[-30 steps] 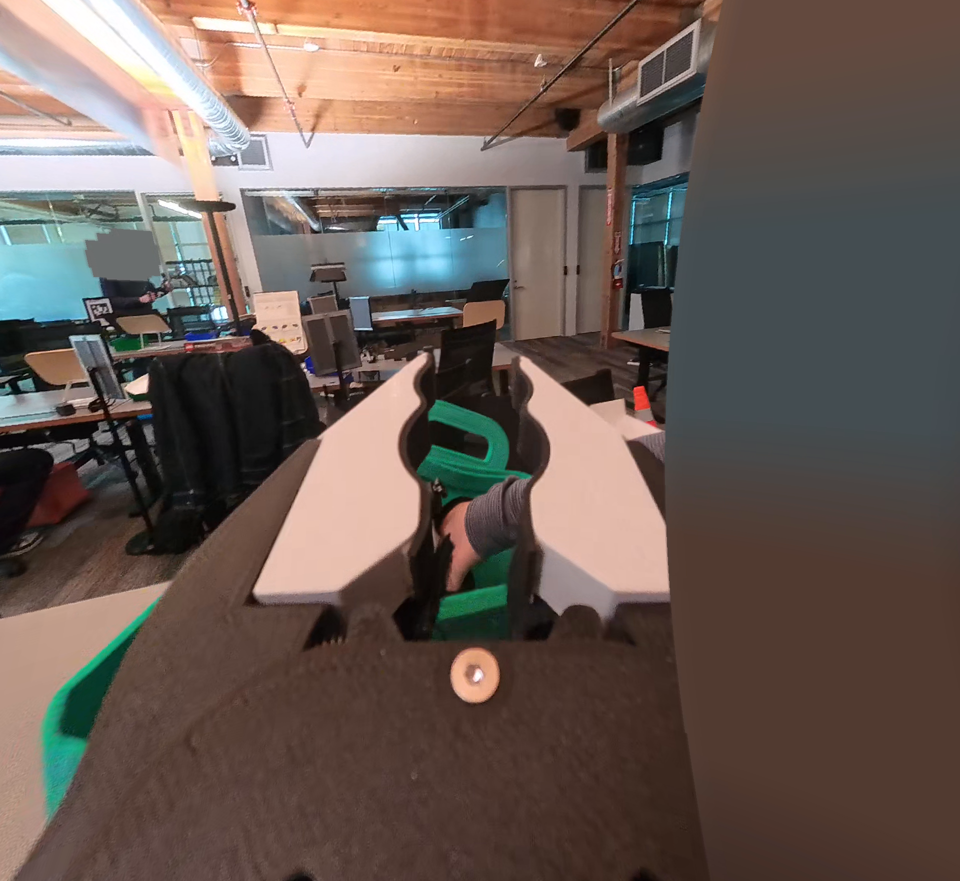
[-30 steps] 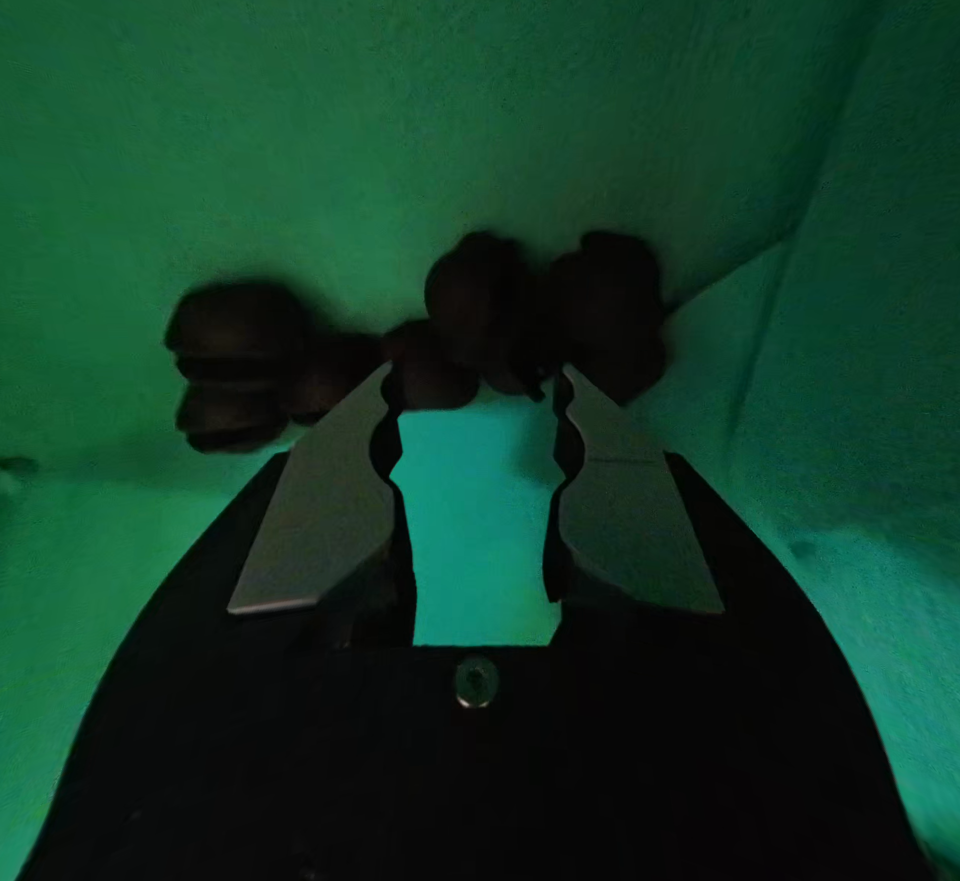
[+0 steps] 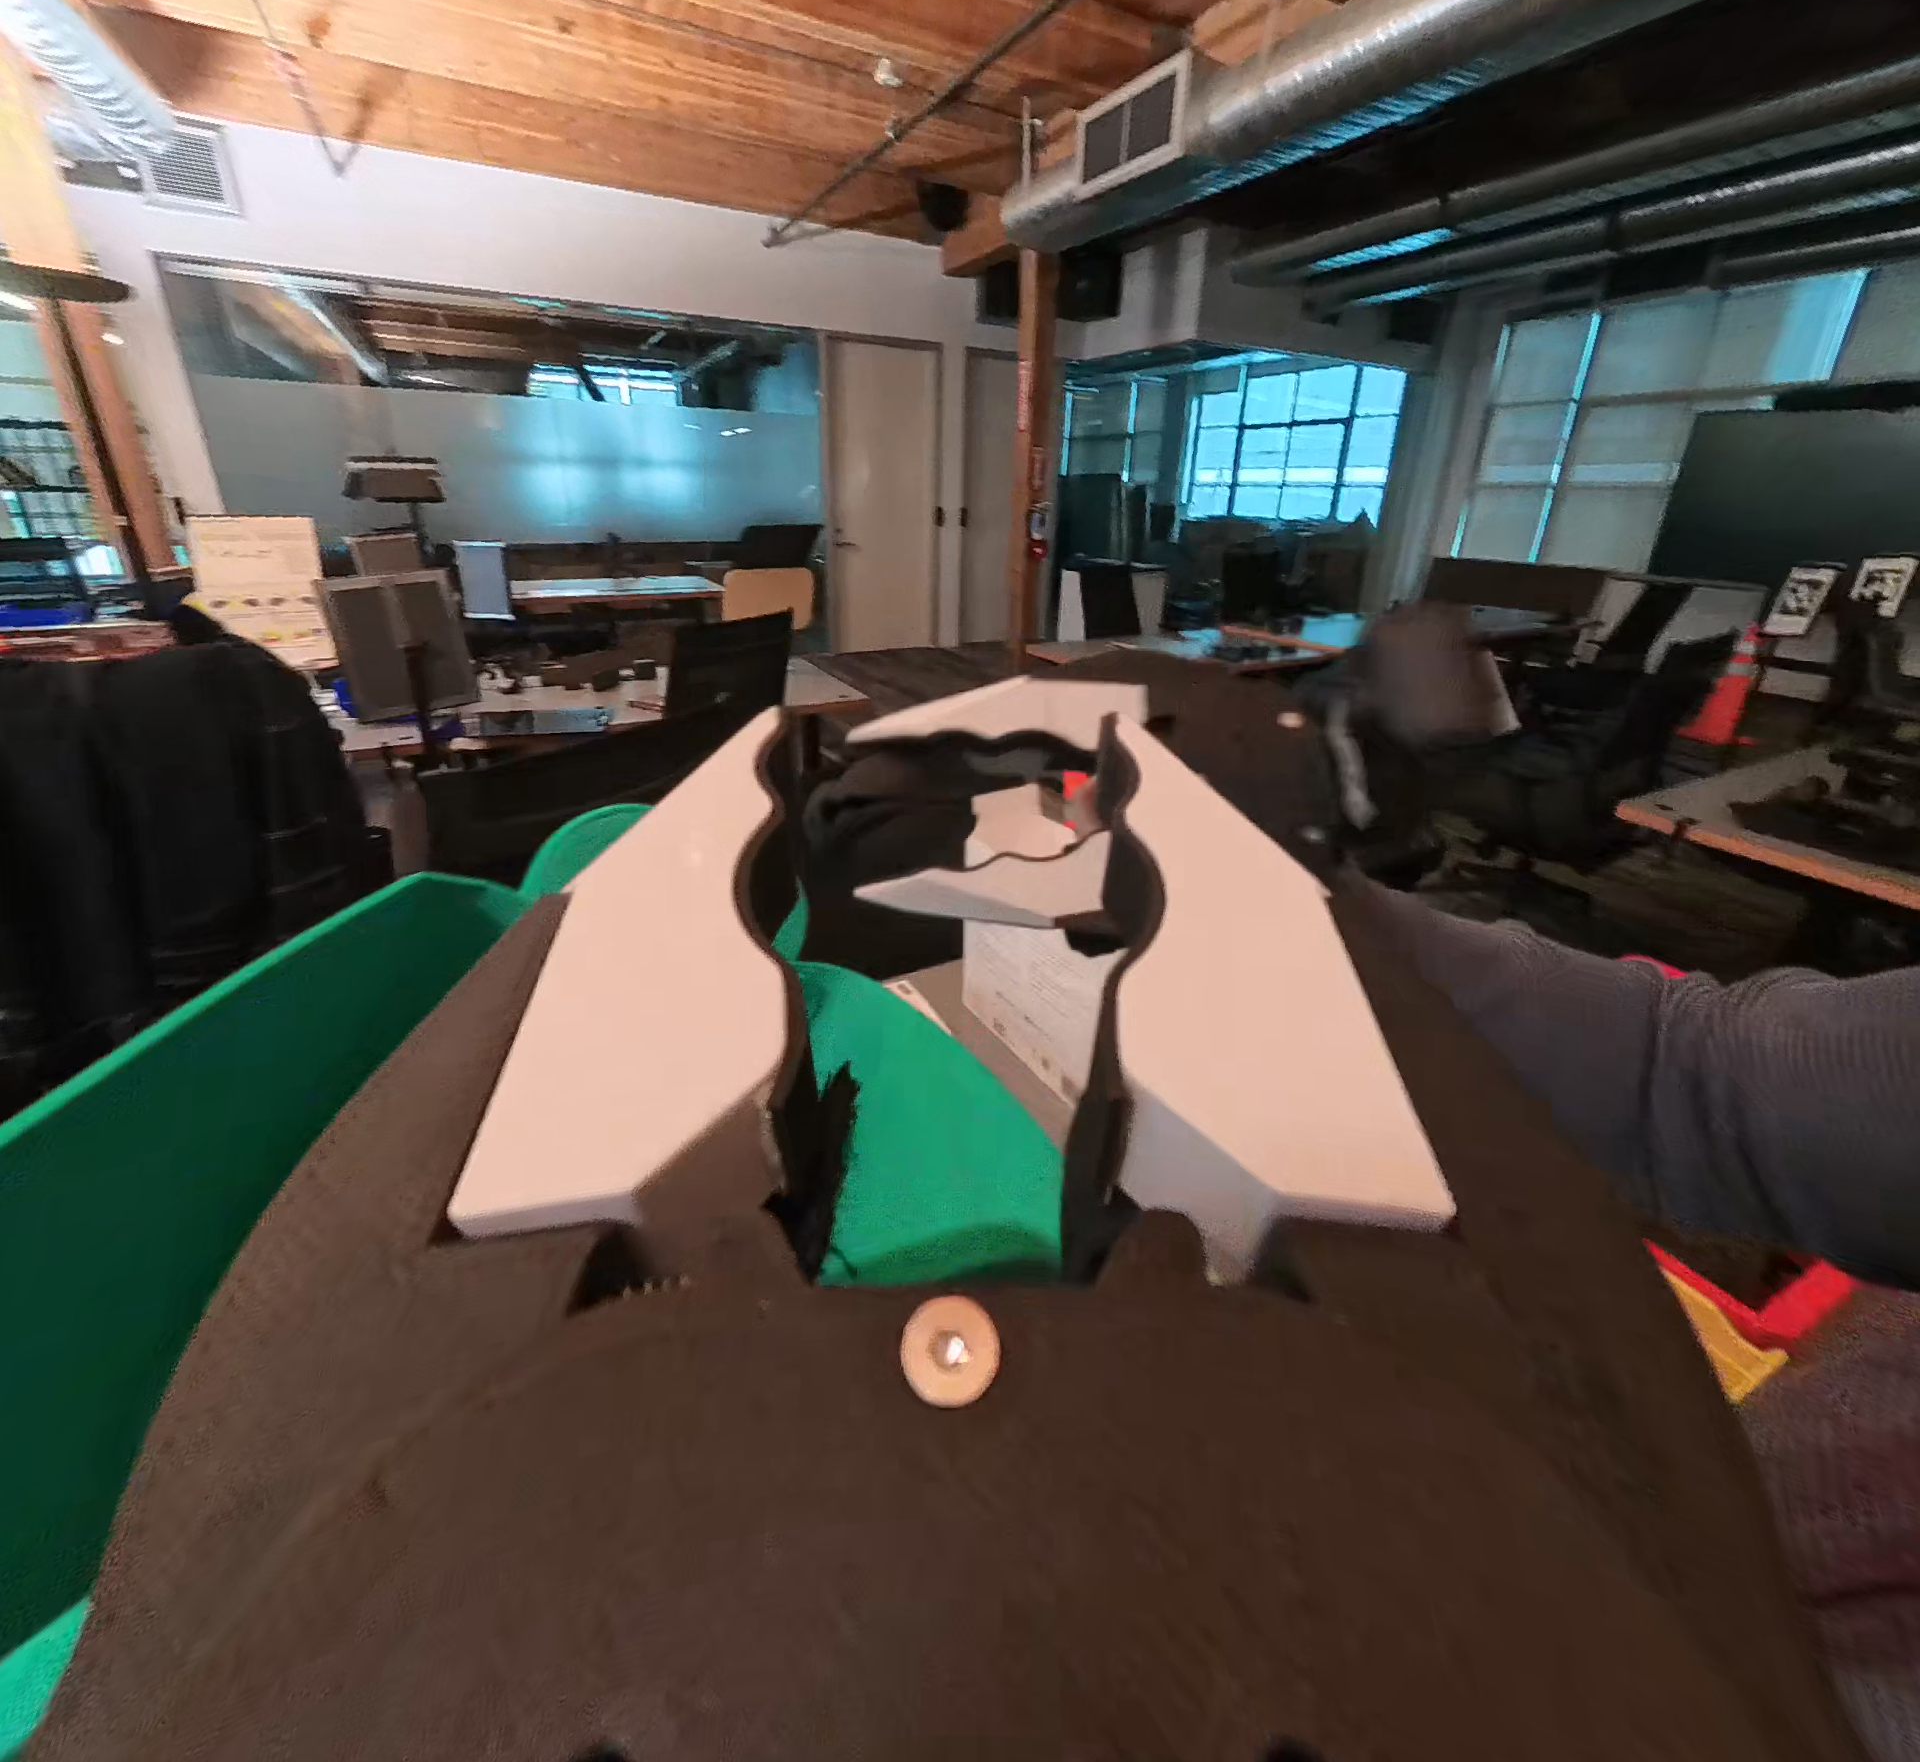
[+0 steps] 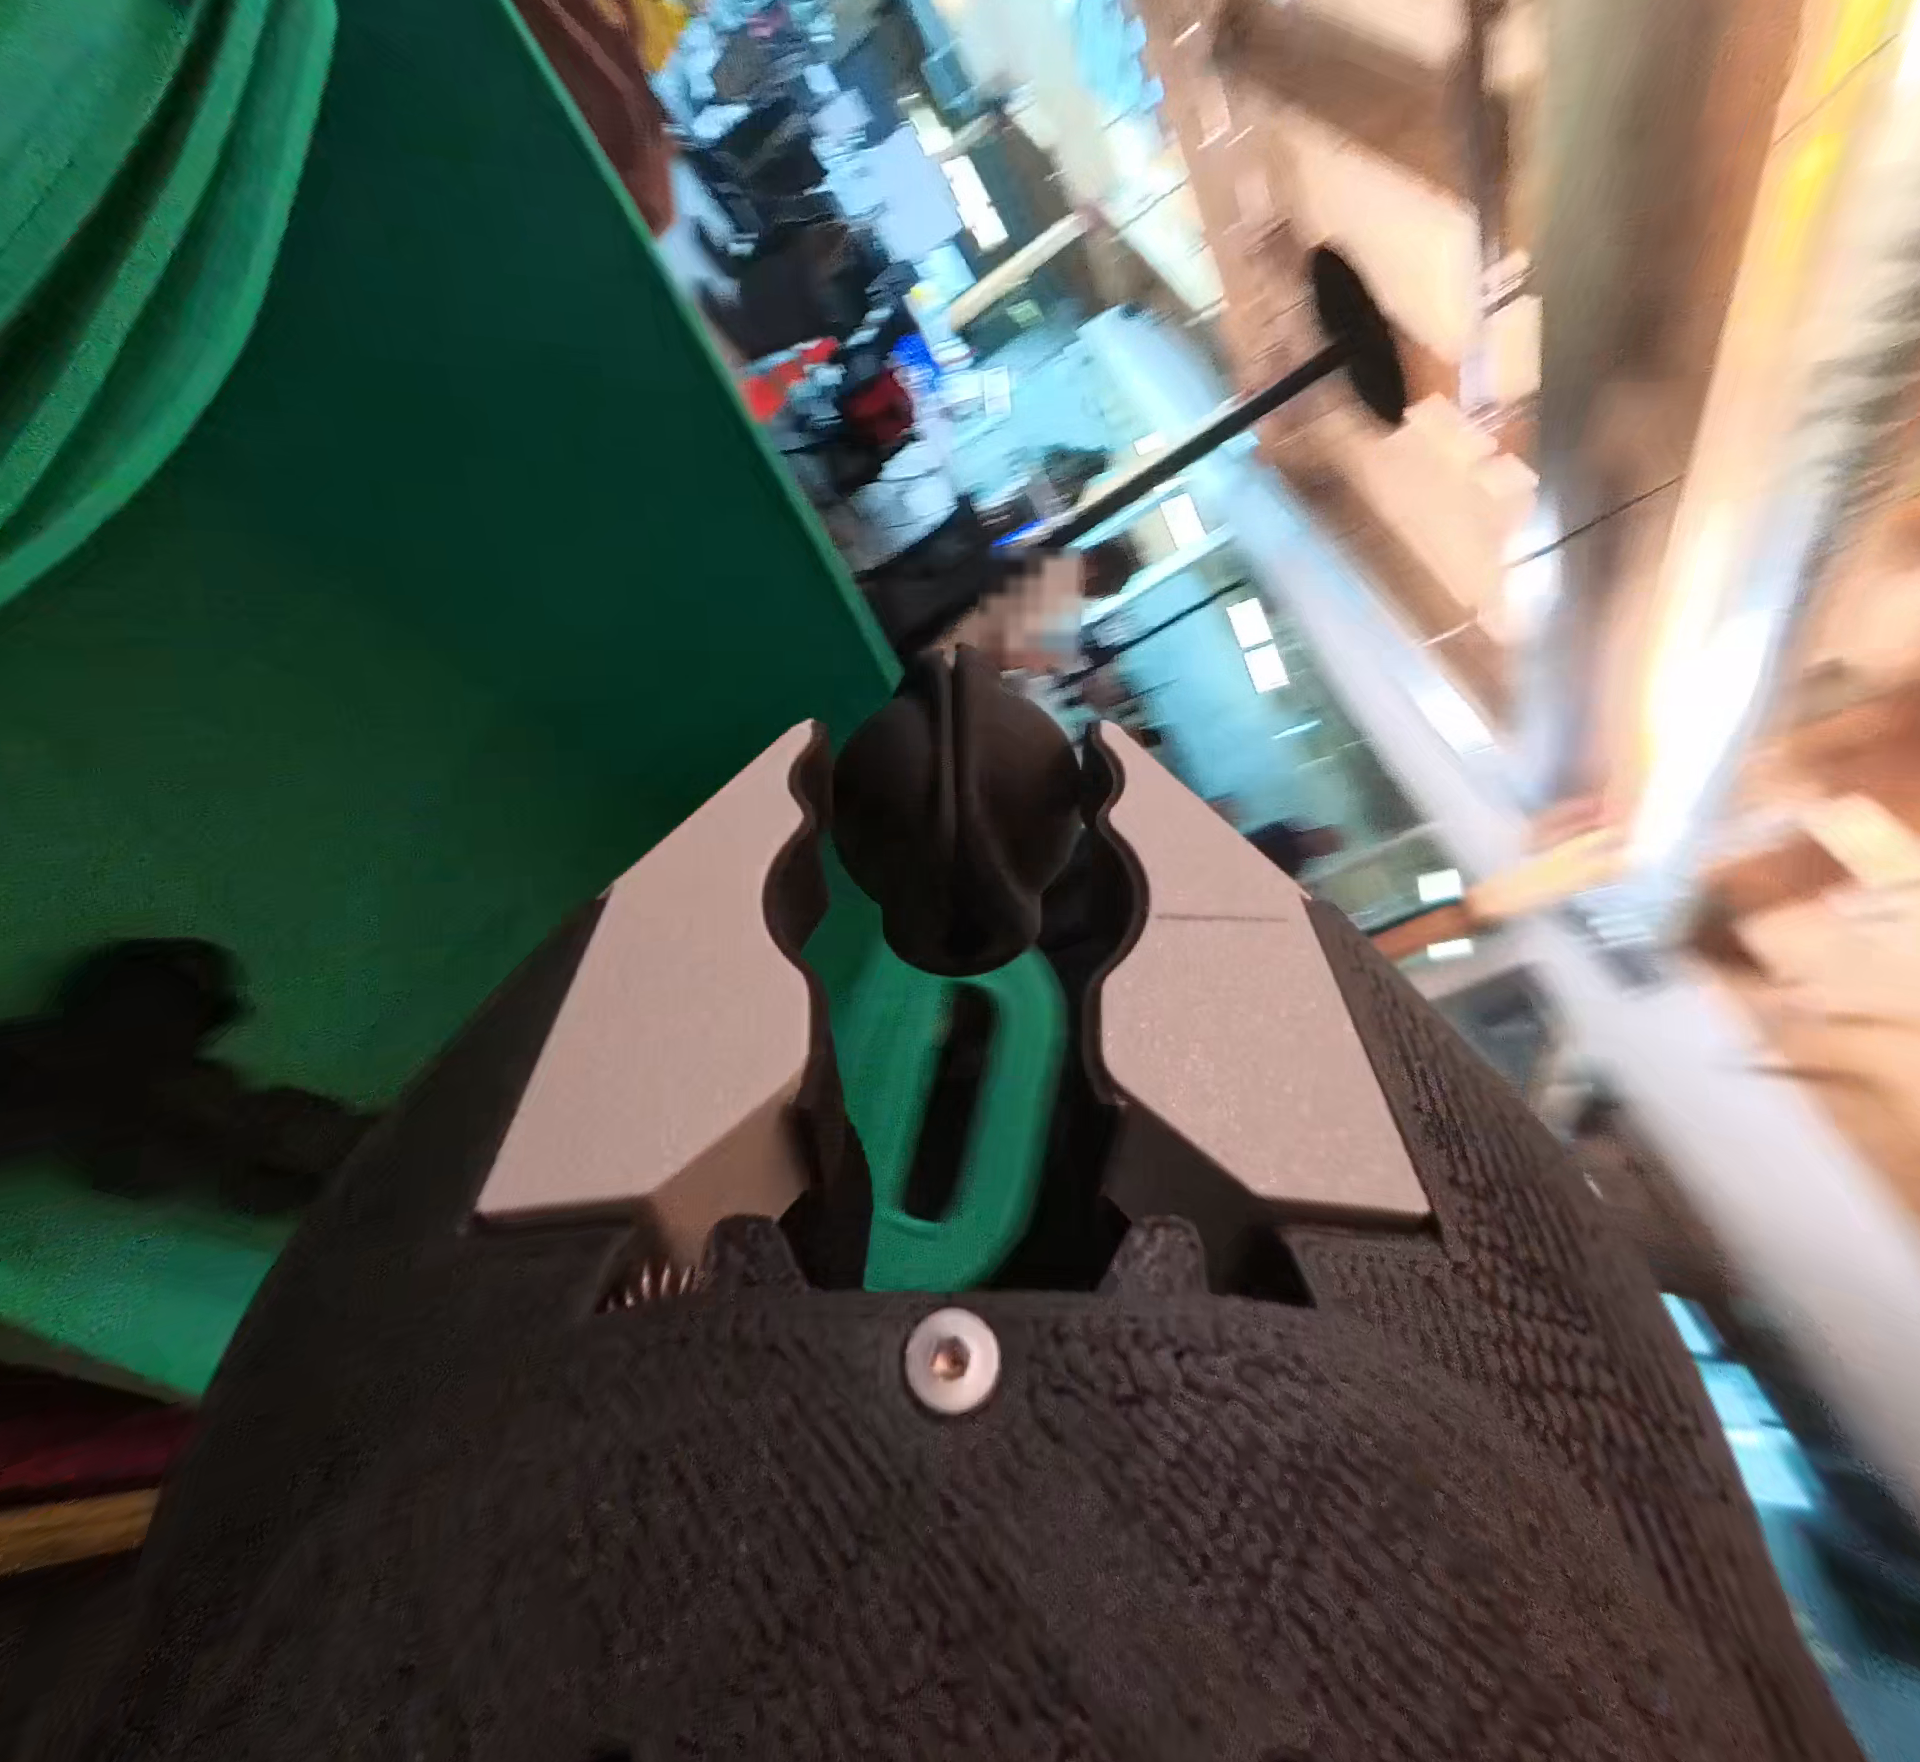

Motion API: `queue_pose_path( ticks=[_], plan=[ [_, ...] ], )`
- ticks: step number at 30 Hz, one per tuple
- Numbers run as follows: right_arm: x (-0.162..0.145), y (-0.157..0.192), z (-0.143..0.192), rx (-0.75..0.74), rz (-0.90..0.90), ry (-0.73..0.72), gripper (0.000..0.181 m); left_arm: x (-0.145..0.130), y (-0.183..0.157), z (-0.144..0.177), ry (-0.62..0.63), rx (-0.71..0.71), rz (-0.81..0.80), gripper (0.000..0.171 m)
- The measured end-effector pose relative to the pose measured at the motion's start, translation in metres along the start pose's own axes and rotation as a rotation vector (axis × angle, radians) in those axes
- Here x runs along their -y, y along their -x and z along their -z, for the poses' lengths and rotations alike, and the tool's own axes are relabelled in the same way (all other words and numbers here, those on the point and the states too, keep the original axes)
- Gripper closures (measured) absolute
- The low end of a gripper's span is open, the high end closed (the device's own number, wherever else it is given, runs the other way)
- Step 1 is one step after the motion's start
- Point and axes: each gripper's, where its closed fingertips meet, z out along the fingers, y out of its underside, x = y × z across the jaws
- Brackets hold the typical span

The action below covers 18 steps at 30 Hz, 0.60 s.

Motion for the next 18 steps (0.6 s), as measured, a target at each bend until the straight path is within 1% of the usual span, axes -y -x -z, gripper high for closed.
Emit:
queue_pose_path(
  ticks=[3,5,7,12,16,18],
  plan=[
    [0.025,-0.010,0.051,-0.180,0.245,-0.044,0.135,-0.010,-0.037,-0.030,0.031,-0.071,-0.016,0.108],
    [0.035,-0.009,0.079,-0.250,0.365,-0.068,0.135,-0.019,-0.061,-0.046,0.052,-0.115,-0.024,0.106],
    [0.039,-0.006,0.100,-0.291,0.452,-0.071,0.135,-0.028,-0.084,-0.057,0.068,-0.160,-0.020,0.105],
    [0.037,0.001,0.134,-0.354,0.583,-0.025,0.135,-0.053,-0.116,-0.078,0.113,-0.187,-0.032,0.102],
    [0.043,0.009,0.157,-0.371,0.636,-0.097,0.135,-0.066,-0.134,-0.085,0.131,-0.231,-0.025,0.100],
    [0.046,0.011,0.169,-0.394,0.682,-0.135,0.135,-0.066,-0.146,-0.082,0.118,-0.312,0.062,0.101]
  ],
)
